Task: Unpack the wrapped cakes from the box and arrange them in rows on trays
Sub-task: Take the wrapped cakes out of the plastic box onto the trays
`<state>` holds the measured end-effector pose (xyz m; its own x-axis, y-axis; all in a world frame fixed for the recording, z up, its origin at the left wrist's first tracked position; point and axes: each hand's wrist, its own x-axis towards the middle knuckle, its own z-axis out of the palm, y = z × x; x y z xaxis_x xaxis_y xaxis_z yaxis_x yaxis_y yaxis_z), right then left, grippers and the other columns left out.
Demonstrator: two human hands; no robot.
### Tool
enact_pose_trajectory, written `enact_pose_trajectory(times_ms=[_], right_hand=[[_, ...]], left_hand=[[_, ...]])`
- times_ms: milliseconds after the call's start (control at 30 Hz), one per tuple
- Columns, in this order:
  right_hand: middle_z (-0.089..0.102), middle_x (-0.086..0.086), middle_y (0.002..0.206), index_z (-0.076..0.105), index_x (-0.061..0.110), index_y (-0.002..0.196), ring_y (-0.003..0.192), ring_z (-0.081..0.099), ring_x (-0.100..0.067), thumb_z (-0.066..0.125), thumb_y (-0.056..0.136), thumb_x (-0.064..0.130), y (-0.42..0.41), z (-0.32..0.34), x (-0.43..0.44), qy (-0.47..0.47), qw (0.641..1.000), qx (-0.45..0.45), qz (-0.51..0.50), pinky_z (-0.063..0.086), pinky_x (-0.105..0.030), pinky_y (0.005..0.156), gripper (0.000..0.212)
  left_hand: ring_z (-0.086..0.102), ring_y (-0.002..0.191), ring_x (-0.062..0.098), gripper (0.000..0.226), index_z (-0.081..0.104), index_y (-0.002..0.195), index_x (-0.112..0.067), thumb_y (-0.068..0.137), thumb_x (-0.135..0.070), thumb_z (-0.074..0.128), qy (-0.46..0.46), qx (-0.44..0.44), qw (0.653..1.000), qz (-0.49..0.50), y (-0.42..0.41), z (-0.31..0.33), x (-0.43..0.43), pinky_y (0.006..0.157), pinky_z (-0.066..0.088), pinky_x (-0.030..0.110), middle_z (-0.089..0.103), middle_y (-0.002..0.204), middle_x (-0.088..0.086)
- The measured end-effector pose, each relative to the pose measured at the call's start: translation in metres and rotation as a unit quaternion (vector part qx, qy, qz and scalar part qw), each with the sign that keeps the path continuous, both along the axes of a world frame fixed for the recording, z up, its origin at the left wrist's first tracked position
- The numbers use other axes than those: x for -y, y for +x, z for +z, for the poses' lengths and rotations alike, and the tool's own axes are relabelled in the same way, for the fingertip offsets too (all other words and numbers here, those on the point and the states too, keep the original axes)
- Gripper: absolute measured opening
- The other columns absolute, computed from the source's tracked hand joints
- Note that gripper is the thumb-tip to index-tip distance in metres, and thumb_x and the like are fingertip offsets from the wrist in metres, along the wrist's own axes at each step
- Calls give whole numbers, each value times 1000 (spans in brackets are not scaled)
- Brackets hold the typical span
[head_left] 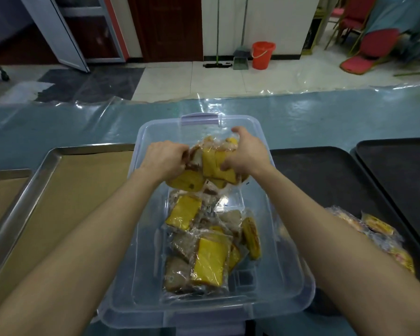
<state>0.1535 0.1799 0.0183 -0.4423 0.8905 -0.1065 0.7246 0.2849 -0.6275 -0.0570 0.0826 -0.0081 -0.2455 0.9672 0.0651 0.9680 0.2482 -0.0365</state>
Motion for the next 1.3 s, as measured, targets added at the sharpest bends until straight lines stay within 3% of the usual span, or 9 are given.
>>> enact_pose_trajectory(times_ms=[167, 300, 467, 667, 733, 867, 1000, 1167, 1300], right_hand=[[62, 5, 111, 46, 37, 151, 75, 61, -6, 94, 74, 24, 22, 10, 5, 36, 997, -67, -14, 50, -25, 52, 92], [65, -2, 125, 51, 35, 147, 86, 68, -15, 97, 69, 25, 43, 26, 6, 26, 984, -167, -55, 65, -41, 76, 91], [57, 7, 134, 54, 36, 145, 117, 60, -15, 101, 68, 27, 92, 57, -6, 25, 941, -317, -112, 54, -25, 82, 91], [58, 15, 121, 56, 30, 143, 90, 53, 13, 99, 72, 20, 200, 85, -26, 83, 906, -380, -166, 41, 2, 64, 83], [57, 13, 125, 56, 31, 143, 97, 58, 6, 99, 73, 23, 248, 85, -36, 99, 899, -383, -188, 46, -3, 75, 83], [55, 22, 123, 56, 40, 141, 124, 59, -14, 101, 67, 32, 360, 60, -66, 109, 878, -382, -266, 55, -40, 106, 87], [55, 9, 149, 47, 32, 155, 138, 50, -13, 101, 65, 34, 494, 14, -91, 110, 870, -337, -342, 44, -36, 116, 105], [59, -11, 152, 27, 21, 167, 138, 57, -30, 100, 66, 35, 648, -50, -99, 42, 860, -224, -457, 45, -40, 112, 126], [73, -10, 127, 42, 20, 156, 115, 68, -33, 96, 70, 40, 717, -82, -110, 87, 865, -113, -482, 52, -41, 94, 103]], left_hand=[[64, 81, 25, 8, 65, 95, -31, 102, -35, 63, 24, 105, 994, 34, 4, -6, 11, 69, 55, 38, 74, 91, 2], [67, 84, 29, 11, 68, 100, -32, 104, -40, 61, 66, 125, 988, 65, 15, 8, 21, 71, 55, 41, 75, 91, 3], [69, 89, 36, 13, 65, 97, -32, 102, -43, 62, 170, 114, 978, 52, 44, 53, 10, 71, 55, 44, 76, 91, 4], [70, 92, 41, 16, 72, 105, -26, 102, -40, 64, 228, 97, 969, -23, 142, 101, -45, 75, 56, 46, 78, 95, 12], [69, 92, 41, 15, 72, 105, -27, 103, -40, 65, 223, 98, 969, -50, 186, 104, -71, 71, 50, 41, 77, 94, 12], [71, 92, 38, 14, 71, 103, -29, 103, -41, 65, 198, 128, 967, -91, 289, 95, -129, 70, 44, 37, 78, 96, 10], [71, 86, 34, 11, 68, 94, -29, 101, -38, 66, 157, 220, 957, -105, 416, 58, -181, 72, 55, 40, 76, 86, 7], [69, 88, 27, 13, 69, 92, -29, 98, -41, 69, 55, 335, 936, -92, 579, -19, -223, 79, 55, 38, 76, 90, 1], [75, 82, 21, 15, 73, 89, -28, 98, -40, 73, -34, 508, 861, 2, 672, -84, -241, 78, 64, 44, 77, 85, -7]])
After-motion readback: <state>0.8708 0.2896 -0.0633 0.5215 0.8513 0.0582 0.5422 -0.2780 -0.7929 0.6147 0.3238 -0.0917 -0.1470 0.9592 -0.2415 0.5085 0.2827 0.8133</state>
